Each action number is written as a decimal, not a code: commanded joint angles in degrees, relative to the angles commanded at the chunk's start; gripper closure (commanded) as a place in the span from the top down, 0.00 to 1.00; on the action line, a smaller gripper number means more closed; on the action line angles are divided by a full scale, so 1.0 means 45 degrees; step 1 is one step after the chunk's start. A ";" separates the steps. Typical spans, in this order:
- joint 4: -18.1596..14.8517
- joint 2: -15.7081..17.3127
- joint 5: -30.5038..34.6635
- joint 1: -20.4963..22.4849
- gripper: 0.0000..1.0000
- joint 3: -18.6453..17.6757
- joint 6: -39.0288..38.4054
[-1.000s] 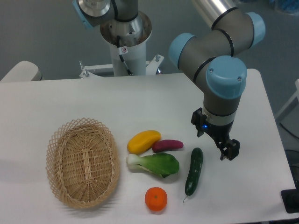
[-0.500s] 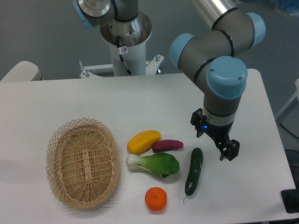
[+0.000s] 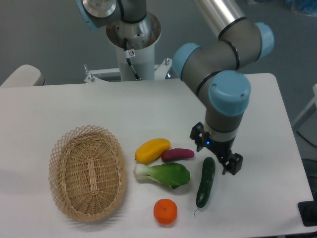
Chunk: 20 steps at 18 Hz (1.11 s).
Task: Pick up the cucumber from the table
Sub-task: 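Lower the open gripper down over the green cucumber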
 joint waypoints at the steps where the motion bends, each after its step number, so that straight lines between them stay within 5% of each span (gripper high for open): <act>1: 0.0295 -0.0117 0.0000 -0.0137 1.00 -0.0194 -0.0332; 6: 0.0669 -0.0723 0.0039 -0.0412 1.00 -0.0254 -0.1254; 20: 0.1607 -0.2090 0.1152 0.0369 1.00 -0.0098 0.1676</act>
